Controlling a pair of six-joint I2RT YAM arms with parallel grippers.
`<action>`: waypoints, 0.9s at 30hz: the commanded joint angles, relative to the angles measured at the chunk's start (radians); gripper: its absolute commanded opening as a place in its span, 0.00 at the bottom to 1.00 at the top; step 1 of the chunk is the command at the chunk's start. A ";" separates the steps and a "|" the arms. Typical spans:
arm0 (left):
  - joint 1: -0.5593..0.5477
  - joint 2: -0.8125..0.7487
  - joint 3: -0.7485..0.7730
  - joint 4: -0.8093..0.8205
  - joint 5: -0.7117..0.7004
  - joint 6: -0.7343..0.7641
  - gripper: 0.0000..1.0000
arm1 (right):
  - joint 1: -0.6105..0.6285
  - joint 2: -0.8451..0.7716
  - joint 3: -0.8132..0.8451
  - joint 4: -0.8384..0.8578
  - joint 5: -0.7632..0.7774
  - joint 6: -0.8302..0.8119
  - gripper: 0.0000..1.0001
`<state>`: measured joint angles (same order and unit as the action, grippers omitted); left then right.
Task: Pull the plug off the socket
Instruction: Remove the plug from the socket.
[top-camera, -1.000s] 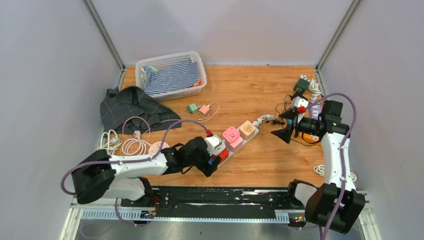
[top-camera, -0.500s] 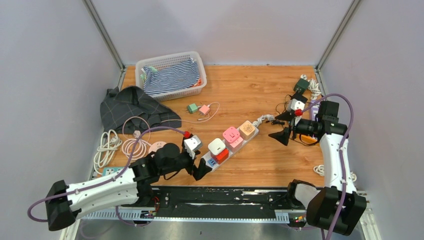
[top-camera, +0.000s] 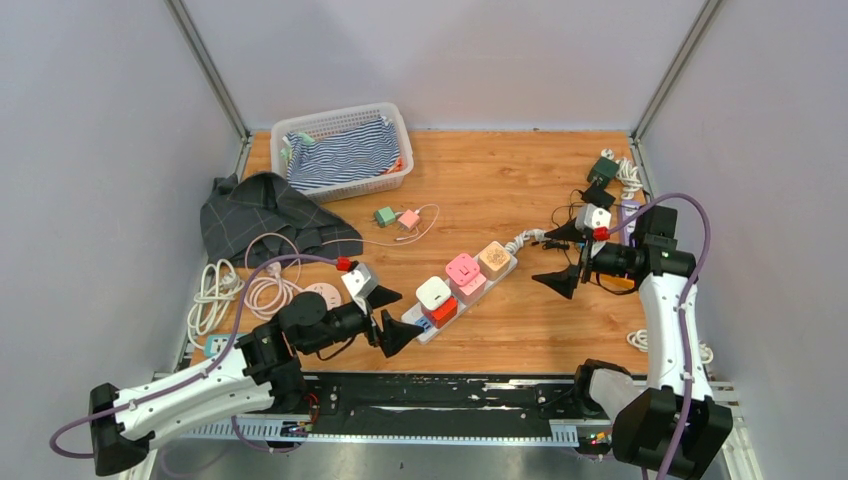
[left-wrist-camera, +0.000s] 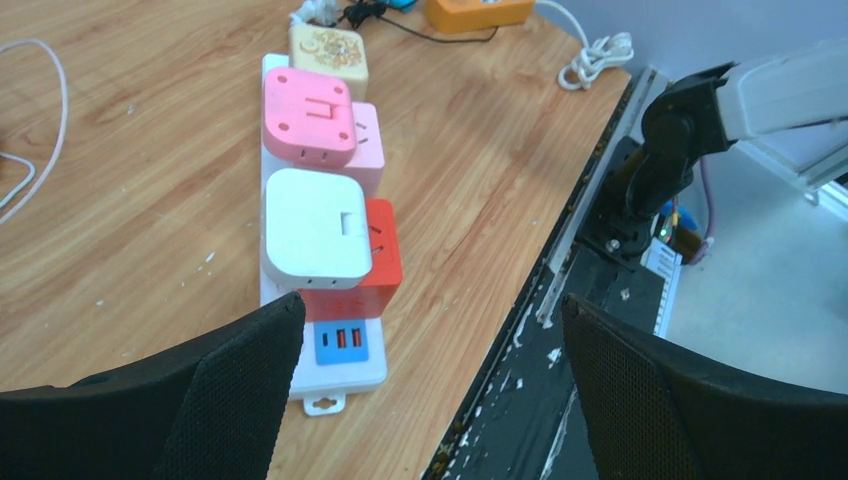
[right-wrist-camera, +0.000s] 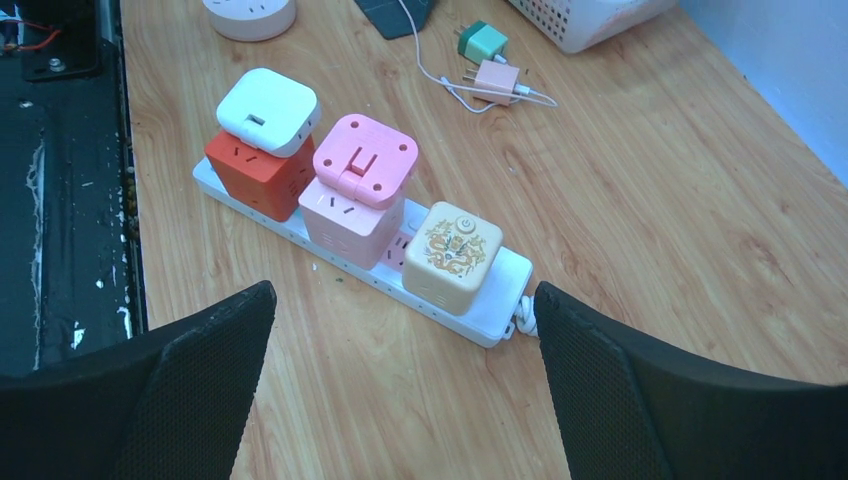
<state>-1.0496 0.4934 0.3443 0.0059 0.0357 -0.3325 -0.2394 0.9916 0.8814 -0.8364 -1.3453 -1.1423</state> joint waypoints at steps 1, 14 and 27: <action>0.002 0.012 0.019 0.102 0.015 -0.038 1.00 | 0.016 0.002 0.016 -0.054 -0.090 -0.039 1.00; 0.216 0.162 -0.010 0.377 0.256 -0.258 1.00 | 0.422 0.019 0.023 -0.041 0.208 -0.173 0.97; 0.294 0.261 -0.021 0.381 0.247 -0.372 0.92 | 0.741 0.073 -0.027 0.083 0.362 -0.139 0.84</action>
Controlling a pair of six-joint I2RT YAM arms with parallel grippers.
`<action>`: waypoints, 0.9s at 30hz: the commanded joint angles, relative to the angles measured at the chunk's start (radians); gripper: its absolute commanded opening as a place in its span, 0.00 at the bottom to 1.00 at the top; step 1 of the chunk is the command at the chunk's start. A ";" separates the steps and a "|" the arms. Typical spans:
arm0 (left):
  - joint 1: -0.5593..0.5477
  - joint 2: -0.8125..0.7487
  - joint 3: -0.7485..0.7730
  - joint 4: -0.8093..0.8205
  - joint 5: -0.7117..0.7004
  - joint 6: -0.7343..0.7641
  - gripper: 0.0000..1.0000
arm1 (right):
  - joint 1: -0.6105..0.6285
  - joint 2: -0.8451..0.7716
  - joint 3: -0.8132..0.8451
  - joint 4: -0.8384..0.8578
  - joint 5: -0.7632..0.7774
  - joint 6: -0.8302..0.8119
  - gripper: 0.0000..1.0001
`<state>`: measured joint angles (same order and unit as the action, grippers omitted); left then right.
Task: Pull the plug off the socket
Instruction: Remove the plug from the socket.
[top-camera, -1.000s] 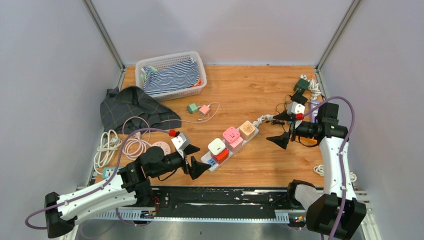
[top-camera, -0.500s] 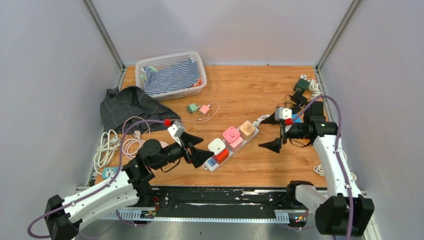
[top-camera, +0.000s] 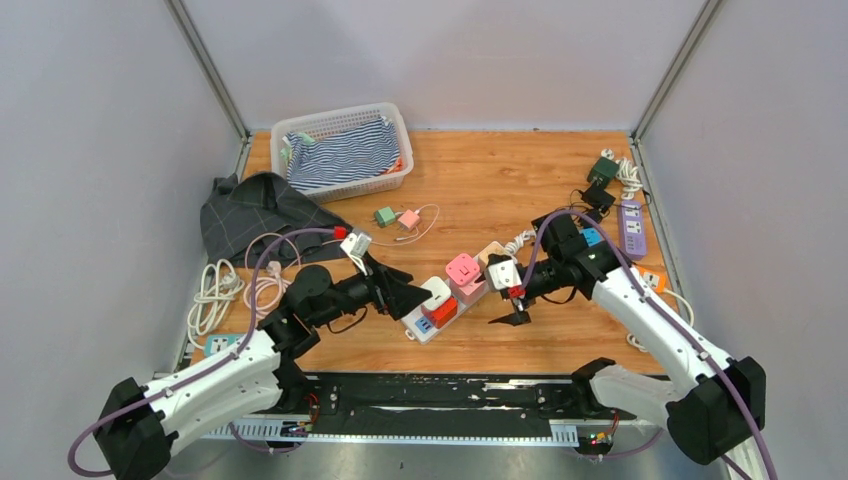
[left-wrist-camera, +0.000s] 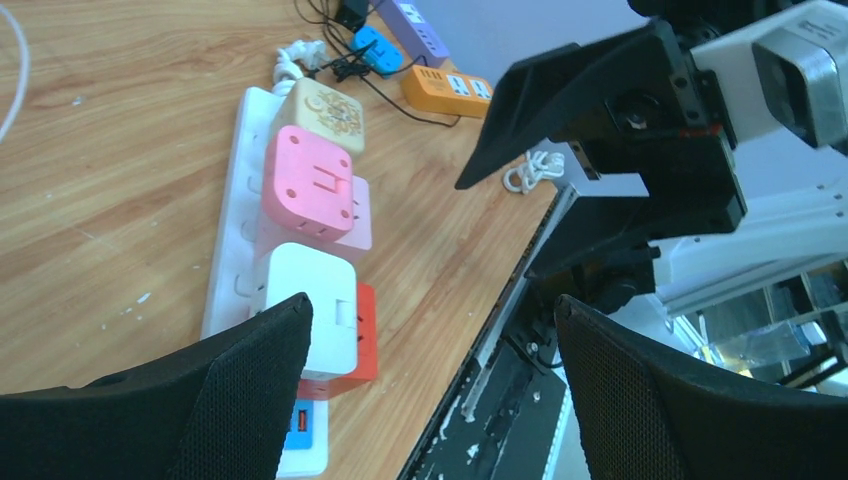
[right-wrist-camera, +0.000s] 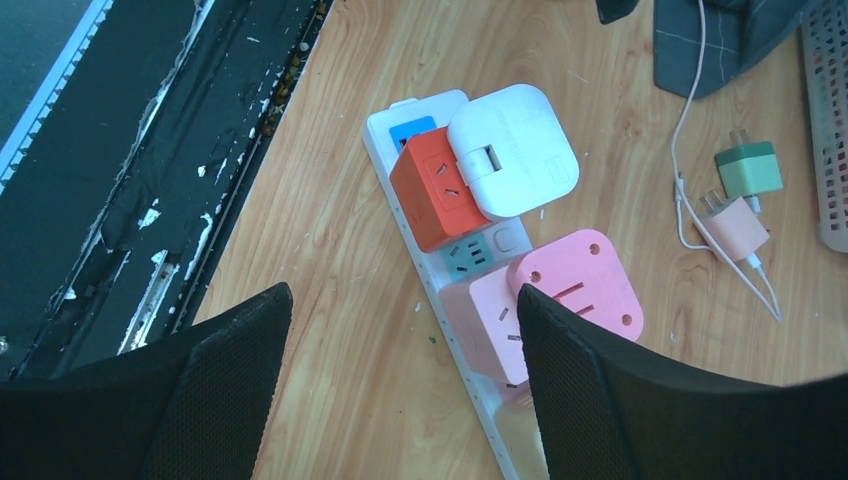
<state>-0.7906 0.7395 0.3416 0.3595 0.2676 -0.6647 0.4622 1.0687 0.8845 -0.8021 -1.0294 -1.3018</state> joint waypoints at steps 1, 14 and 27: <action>0.042 0.025 -0.021 0.028 0.014 -0.042 0.92 | 0.047 -0.004 -0.034 0.054 0.046 0.027 0.83; 0.050 0.184 -0.001 0.029 -0.051 -0.023 0.79 | 0.291 0.047 -0.072 0.248 0.270 0.127 0.63; 0.065 0.333 0.066 0.041 0.048 0.027 0.68 | 0.435 0.092 -0.137 0.412 0.474 0.174 0.54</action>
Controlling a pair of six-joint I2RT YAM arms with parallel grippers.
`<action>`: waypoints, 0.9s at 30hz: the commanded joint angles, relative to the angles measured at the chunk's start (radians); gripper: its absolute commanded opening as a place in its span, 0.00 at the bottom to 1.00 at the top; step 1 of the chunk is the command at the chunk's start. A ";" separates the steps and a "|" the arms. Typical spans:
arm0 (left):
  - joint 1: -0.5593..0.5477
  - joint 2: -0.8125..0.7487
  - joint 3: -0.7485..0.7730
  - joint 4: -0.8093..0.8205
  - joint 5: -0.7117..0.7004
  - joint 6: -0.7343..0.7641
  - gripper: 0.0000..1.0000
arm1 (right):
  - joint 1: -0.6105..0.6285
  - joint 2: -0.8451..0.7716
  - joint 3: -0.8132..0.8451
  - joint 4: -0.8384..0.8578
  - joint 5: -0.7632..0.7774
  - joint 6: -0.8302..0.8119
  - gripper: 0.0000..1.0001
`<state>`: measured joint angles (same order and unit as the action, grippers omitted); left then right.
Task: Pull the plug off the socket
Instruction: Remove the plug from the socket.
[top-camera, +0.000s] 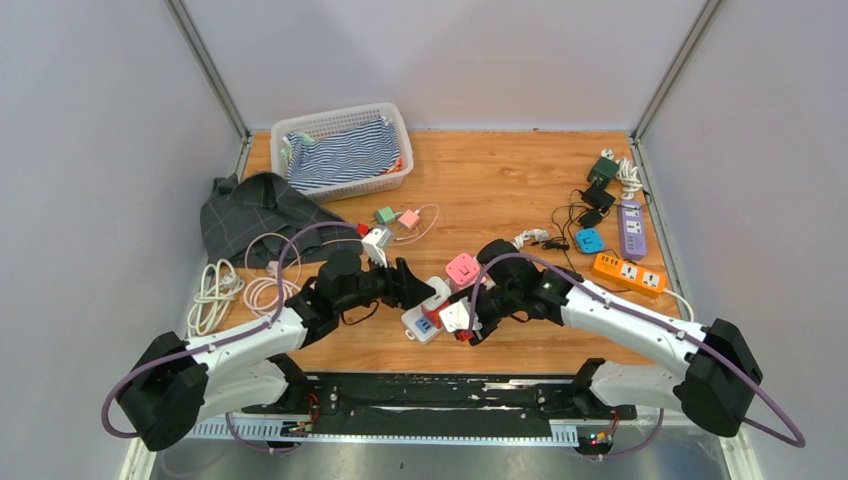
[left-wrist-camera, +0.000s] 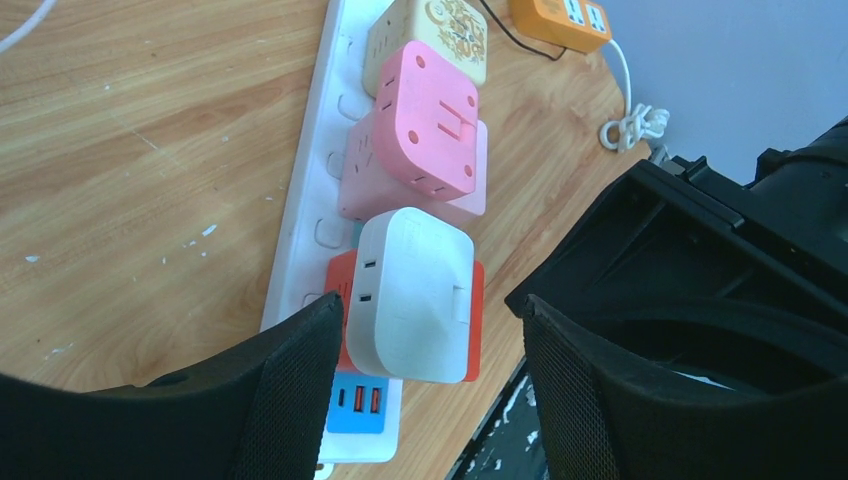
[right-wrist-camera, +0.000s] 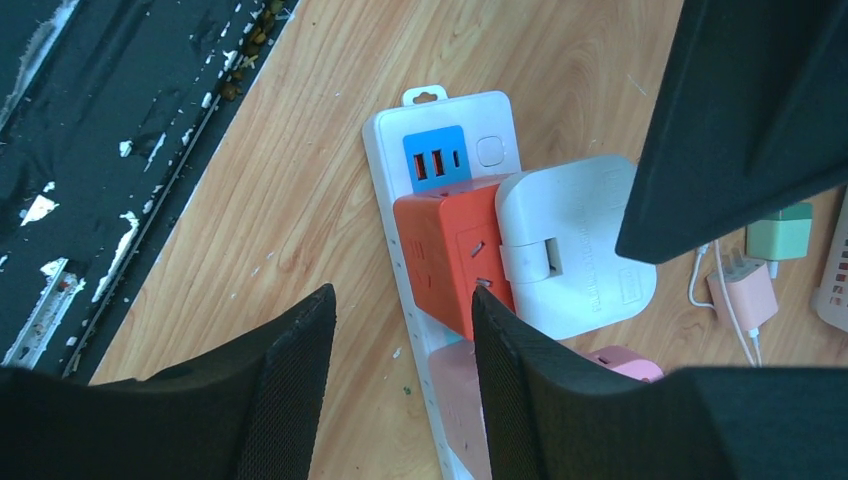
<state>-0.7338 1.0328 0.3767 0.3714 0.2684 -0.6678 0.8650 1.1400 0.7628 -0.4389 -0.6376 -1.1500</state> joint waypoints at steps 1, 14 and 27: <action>0.008 0.046 0.033 0.033 0.051 0.031 0.67 | 0.037 0.026 -0.016 0.059 0.099 0.026 0.54; 0.008 0.102 0.036 0.086 0.123 0.016 0.54 | 0.085 0.040 -0.037 0.057 0.171 -0.009 0.53; 0.008 0.136 0.055 0.100 0.147 0.031 0.45 | 0.096 0.107 -0.017 0.021 0.201 -0.023 0.43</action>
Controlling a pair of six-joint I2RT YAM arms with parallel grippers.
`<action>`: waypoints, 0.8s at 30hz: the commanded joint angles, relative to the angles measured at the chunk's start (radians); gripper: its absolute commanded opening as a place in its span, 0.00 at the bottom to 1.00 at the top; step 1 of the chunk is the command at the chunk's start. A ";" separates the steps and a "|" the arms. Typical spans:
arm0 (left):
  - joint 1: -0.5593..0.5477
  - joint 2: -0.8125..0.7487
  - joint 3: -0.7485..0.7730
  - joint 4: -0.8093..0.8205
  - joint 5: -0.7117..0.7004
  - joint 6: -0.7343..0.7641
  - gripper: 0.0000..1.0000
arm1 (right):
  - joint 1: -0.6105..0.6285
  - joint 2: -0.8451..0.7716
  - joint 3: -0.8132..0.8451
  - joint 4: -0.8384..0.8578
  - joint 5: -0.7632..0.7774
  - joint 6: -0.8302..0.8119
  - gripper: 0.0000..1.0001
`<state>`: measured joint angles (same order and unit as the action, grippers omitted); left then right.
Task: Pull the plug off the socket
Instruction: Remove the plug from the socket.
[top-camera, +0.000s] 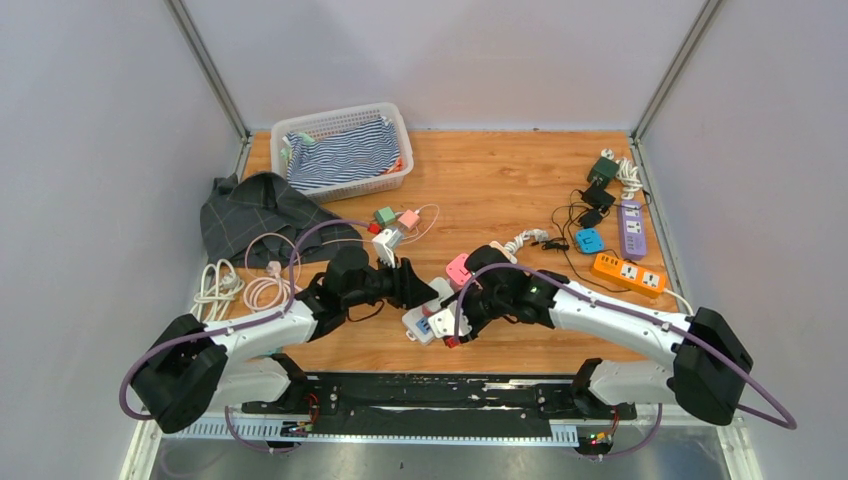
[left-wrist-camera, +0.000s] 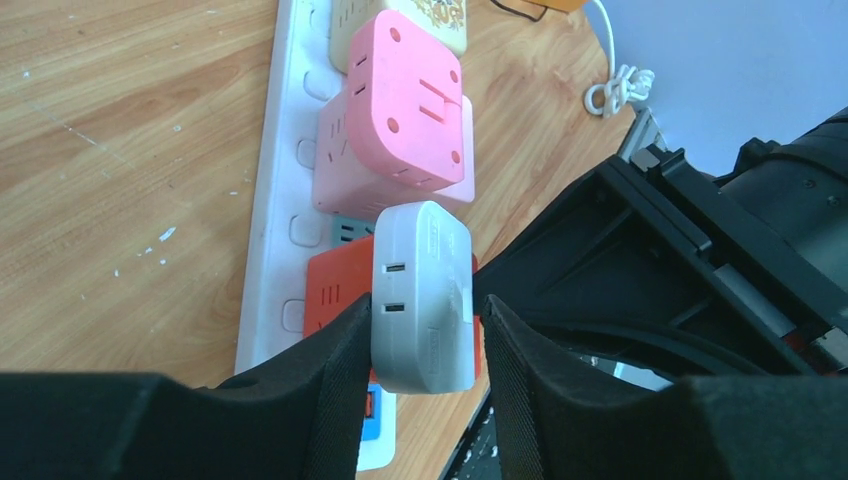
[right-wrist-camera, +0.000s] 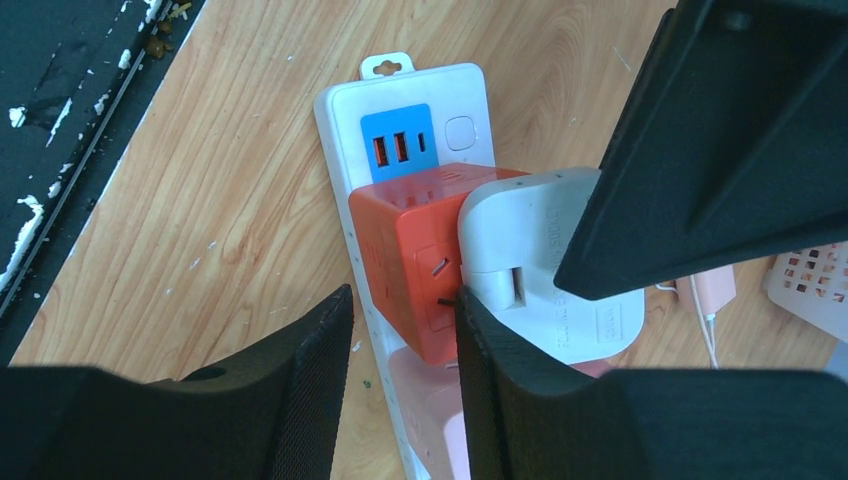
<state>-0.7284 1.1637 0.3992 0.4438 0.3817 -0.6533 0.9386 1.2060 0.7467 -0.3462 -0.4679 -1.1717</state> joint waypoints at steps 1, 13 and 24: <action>0.003 0.006 0.034 0.027 0.035 0.017 0.44 | 0.024 0.045 0.000 -0.072 0.035 0.000 0.43; 0.003 0.010 0.044 0.027 0.063 0.018 0.39 | 0.028 0.063 0.006 -0.074 0.047 0.006 0.40; 0.001 0.010 0.044 0.027 0.080 0.029 0.40 | 0.032 0.068 0.011 -0.075 0.052 0.011 0.40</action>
<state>-0.7284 1.1736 0.4210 0.4492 0.4290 -0.6395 0.9501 1.2369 0.7715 -0.3389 -0.4446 -1.1748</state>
